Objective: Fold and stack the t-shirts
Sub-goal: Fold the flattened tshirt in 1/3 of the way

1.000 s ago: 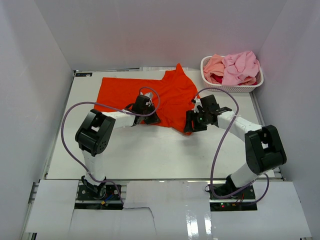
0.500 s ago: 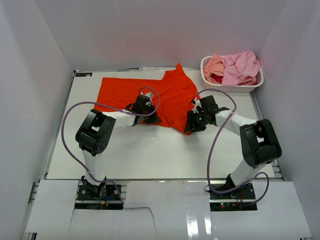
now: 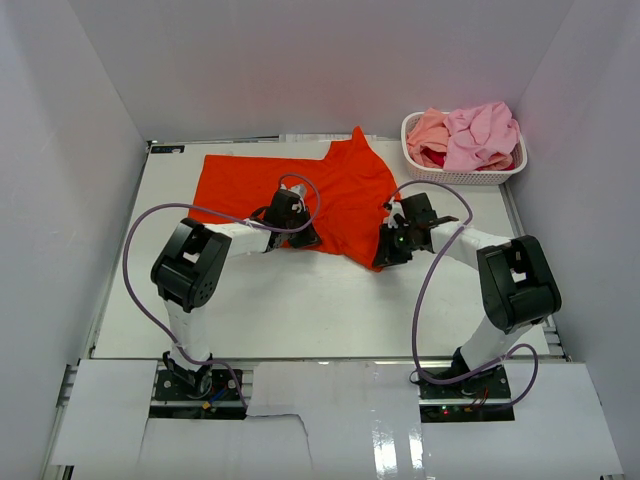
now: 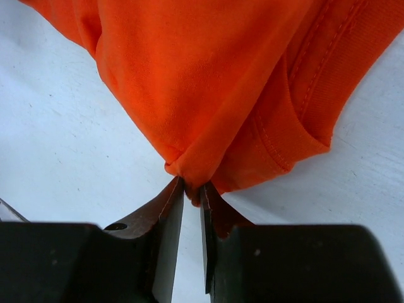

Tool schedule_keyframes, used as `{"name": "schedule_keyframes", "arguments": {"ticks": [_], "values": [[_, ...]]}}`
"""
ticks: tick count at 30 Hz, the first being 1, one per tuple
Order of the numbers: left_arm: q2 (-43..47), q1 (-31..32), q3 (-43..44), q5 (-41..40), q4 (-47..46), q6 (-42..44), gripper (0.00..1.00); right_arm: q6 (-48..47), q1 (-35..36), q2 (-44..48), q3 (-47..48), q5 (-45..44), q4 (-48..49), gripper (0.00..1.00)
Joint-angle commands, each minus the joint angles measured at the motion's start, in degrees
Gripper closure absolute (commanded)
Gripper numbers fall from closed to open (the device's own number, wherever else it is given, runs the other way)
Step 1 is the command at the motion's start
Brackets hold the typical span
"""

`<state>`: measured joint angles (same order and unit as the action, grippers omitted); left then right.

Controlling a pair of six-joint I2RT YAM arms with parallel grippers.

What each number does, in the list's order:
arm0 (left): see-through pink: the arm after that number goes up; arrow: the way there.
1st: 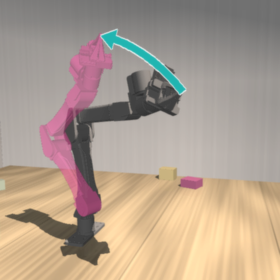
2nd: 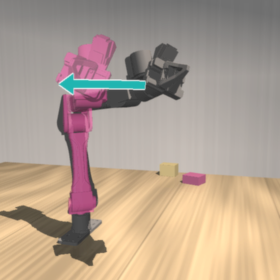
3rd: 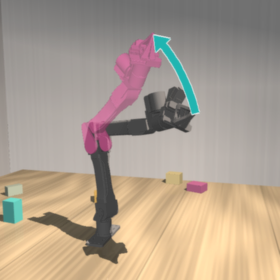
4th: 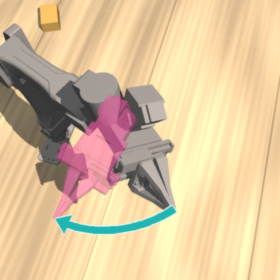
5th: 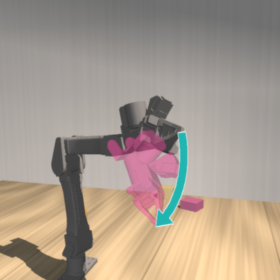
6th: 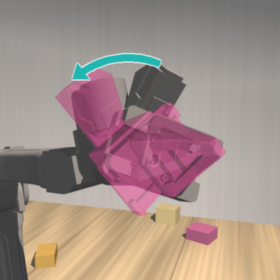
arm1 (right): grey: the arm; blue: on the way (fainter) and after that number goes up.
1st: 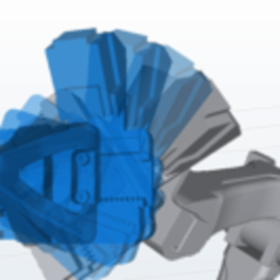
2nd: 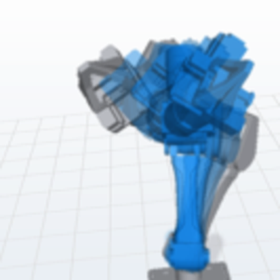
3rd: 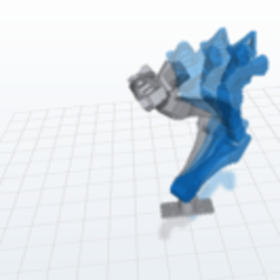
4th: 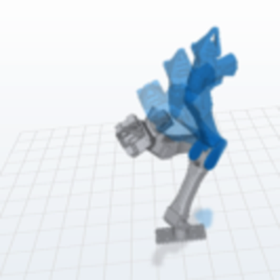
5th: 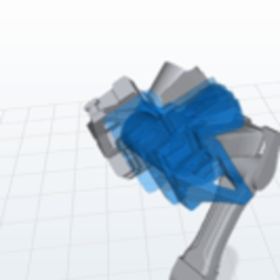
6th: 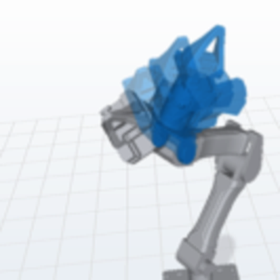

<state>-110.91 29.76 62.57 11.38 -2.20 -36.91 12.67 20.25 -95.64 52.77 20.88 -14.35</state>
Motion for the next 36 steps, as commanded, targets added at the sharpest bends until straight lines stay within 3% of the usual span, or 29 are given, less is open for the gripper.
{"name": "schedule_keyframes", "arguments": {"ticks": [1,3,4,24,36], "values": [[1.4,0.3,-0.5,-1.2,1.8,0.8,1.0,-0.7,-0.6,-0.3,-0.5,1.4,1.3,0.78],[1.4,0.3,-0.6,-1.2,1.8,0.8,1.0,-0.8,-0.8,-0.3,-0.4,1.3,0.8,0.92],[1.5,0.3,-0.6,-1.2,1.8,0.8,1.0,-0.8,-0.9,-0.3,-0.3,0.2,0.3,0.92],[1.7,0.3,-1.0,-1.3,3.5,1.0,1.0,-4.2,-2.5,2.7,3.6,-16.1,-13.6,0.92],[2.5,0.3,-1.3,-1.2,3.7,1.4,1.0,-4.7,-4.4,2.6,6.6,-19.0,-15.9,0.87]]}}
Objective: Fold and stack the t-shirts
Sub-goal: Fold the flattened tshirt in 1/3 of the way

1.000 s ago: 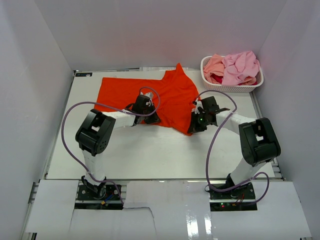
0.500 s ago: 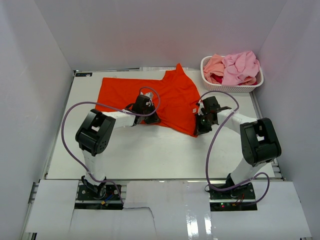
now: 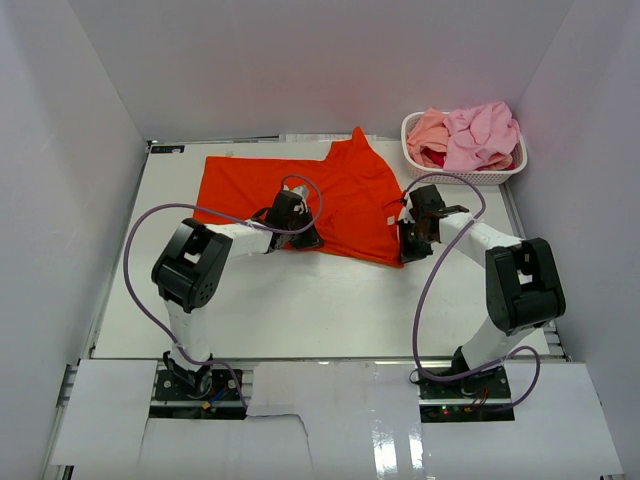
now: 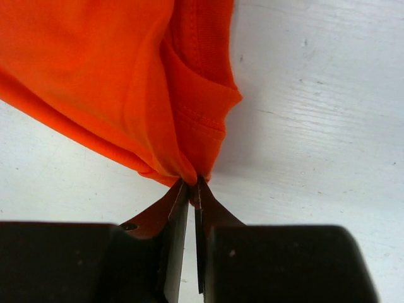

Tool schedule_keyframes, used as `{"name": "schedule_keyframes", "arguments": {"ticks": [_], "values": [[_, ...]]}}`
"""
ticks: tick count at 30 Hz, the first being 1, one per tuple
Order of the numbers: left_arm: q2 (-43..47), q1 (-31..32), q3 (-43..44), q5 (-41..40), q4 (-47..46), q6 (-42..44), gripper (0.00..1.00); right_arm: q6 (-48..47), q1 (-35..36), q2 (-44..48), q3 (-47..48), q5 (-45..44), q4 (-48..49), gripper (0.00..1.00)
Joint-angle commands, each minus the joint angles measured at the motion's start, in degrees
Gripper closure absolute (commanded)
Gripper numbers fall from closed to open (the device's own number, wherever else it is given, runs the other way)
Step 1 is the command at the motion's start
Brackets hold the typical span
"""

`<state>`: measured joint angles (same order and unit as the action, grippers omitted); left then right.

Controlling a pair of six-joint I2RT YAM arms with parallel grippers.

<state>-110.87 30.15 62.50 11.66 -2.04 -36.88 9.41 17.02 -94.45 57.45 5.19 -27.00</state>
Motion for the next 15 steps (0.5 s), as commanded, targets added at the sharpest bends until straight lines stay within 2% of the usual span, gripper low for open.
{"name": "schedule_keyframes", "arguments": {"ticks": [1,9,15], "values": [[2.5,-0.1,-1.2,-1.6,3.7,1.4,1.0,-1.4,-1.5,1.4,2.0,-3.0,-3.1,0.85],[3.6,-0.1,-2.7,0.3,4.2,0.9,1.0,-1.6,-2.7,-1.6,4.0,1.6,-2.4,0.83],[6.0,-0.1,-5.5,0.6,5.0,0.8,1.0,-1.5,-3.1,-2.9,4.8,1.6,-2.1,0.83]]}}
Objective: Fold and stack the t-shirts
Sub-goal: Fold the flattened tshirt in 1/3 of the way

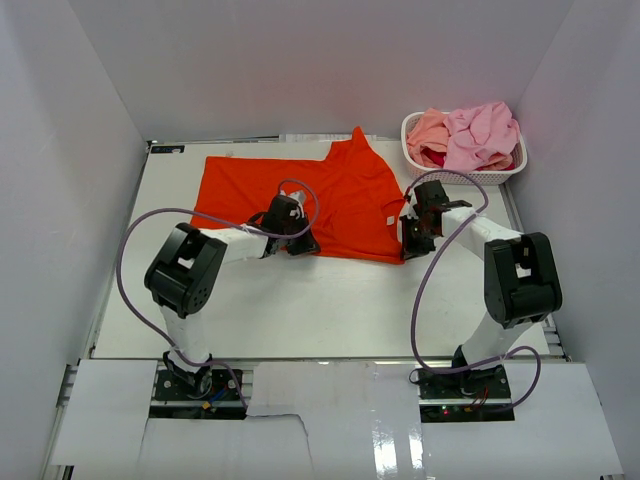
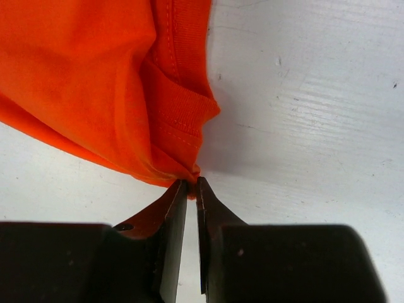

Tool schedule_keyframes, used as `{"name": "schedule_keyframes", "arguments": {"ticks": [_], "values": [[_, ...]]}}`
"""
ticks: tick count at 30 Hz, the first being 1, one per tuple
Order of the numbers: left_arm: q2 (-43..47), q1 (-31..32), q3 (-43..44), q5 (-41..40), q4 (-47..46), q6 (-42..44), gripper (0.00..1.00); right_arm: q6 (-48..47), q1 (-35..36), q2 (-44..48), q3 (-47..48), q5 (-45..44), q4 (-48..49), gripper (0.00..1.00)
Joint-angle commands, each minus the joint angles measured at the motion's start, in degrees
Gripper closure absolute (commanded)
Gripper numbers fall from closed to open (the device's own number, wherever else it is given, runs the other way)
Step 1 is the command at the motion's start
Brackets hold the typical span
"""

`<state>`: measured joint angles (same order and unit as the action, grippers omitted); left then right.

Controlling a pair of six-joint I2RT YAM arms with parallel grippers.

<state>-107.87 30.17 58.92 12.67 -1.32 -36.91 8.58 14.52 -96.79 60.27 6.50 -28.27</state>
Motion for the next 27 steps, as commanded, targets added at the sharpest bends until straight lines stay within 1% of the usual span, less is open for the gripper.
{"name": "schedule_keyframes", "arguments": {"ticks": [1,3,5,6,7,9,10,11,14,15,16,17,18,22,24,25,27], "values": [[3.3,-0.1,-2.0,-0.3,4.5,0.9,1.0,-0.8,-0.8,-0.8,1.9,0.4,-0.9,0.83],[4.0,-0.1,-2.1,-0.2,5.5,1.0,1.0,-0.8,-0.8,-0.9,1.4,1.2,-0.9,0.82],[4.4,-0.1,-1.9,0.0,6.1,1.1,1.0,-0.8,-0.9,-0.6,0.7,2.8,-0.8,0.8],[4.5,-0.1,-1.7,-0.1,6.2,1.3,1.0,-0.8,-0.9,-0.2,0.6,3.2,-0.6,0.77],[4.5,-0.1,-1.5,-0.1,6.4,1.4,1.0,-0.8,-0.9,0.1,0.5,3.3,-0.6,0.7],[4.3,-0.1,-0.7,0.2,6.8,1.4,1.0,-0.8,-0.9,0.7,0.6,3.8,-0.8,0.63],[4.3,-0.1,-0.6,0.3,6.9,1.4,1.0,-0.8,-0.9,1.4,0.7,3.9,-1.2,0.52],[4.3,-0.1,-0.3,0.3,6.9,1.3,1.0,-0.8,-0.9,1.6,1.5,3.7,-1.5,0.5],[4.6,-0.1,1.0,0.7,7.3,1.3,1.0,-0.8,-1.0,2.5,3.4,3.2,-3.3,0.32],[4.8,-0.1,1.9,1.2,7.6,1.3,1.0,-0.7,-1.2,2.9,3.7,3.2,-3.5,0.3],[4.9,-0.1,2.4,1.5,7.7,1.3,1.0,-0.5,-1.4,3.1,3.9,3.7,-3.8,0.24],[5.0,-0.1,3.0,1.7,8.3,1.3,1.0,-0.3,-1.7,3.4,3.9,4.4,-3.7,0.23],[5.1,-0.1,4.2,2.3,8.5,1.3,1.0,-0.3,-2.5,4.0,3.7,5.5,-3.5,0.19],[5.8,0.1,7.2,3.2,10.4,1.6,1.0,1.2,-5.2,5.2,1.7,14.6,-0.7,0.18],[6.5,0.2,9.5,2.5,12.8,2.1,1.0,2.2,-6.6,5.0,-0.1,17.3,1.5,0.17],[7.7,0.2,10.4,0.0,14.1,2.4,1.0,2.6,-7.0,4.8,-0.8,19.5,2.2,0.17],[9.0,-1.2,12.2,-1.7,17.7,2.8,1.0,3.5,-7.9,4.1,-2.4,22.4,5.5,0.16]]}}
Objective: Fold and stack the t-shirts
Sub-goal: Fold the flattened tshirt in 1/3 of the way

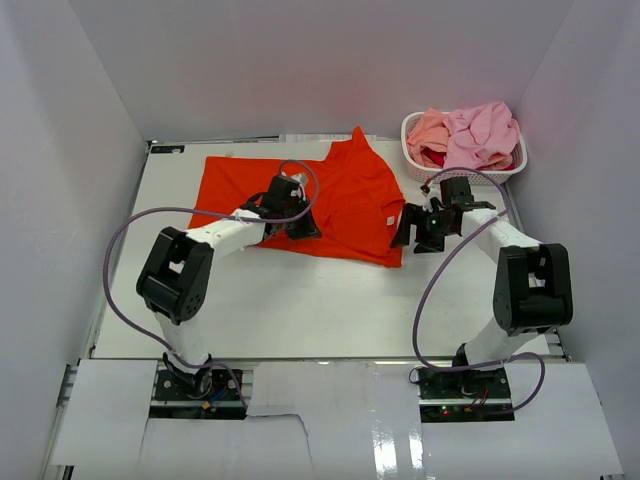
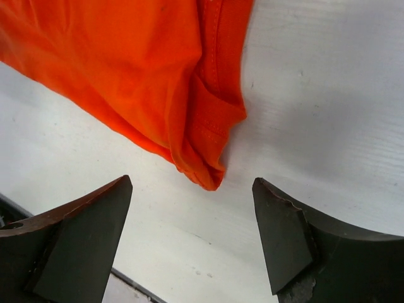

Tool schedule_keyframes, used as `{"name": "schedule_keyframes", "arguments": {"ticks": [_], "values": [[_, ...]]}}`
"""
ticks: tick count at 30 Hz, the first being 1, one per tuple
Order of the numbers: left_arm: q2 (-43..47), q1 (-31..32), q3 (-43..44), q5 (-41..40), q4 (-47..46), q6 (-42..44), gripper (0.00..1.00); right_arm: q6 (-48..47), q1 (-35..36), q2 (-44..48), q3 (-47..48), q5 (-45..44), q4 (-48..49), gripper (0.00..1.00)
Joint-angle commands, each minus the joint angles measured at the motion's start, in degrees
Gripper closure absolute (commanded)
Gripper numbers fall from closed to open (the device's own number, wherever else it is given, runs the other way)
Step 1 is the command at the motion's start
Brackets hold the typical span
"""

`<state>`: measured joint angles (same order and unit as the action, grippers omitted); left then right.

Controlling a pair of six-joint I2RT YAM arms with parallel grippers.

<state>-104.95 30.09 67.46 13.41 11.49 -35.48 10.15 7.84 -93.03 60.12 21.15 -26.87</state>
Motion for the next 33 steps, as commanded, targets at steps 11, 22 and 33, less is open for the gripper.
{"name": "schedule_keyframes", "arguments": {"ticks": [11,22,33], "values": [[12.0,-37.5,-1.4,16.0,11.9,0.8,0.73,7.0,-2.6,-2.9,-7.5,17.3,13.1,0.16],[8.4,-51.1,3.2,17.1,19.8,6.4,0.63,8.1,-2.6,-4.1,-11.4,17.1,17.5,0.22],[5.7,-56.6,-1.5,17.1,17.3,4.5,0.51,7.5,-2.6,-3.6,-12.1,11.5,17.3,0.55]]}}
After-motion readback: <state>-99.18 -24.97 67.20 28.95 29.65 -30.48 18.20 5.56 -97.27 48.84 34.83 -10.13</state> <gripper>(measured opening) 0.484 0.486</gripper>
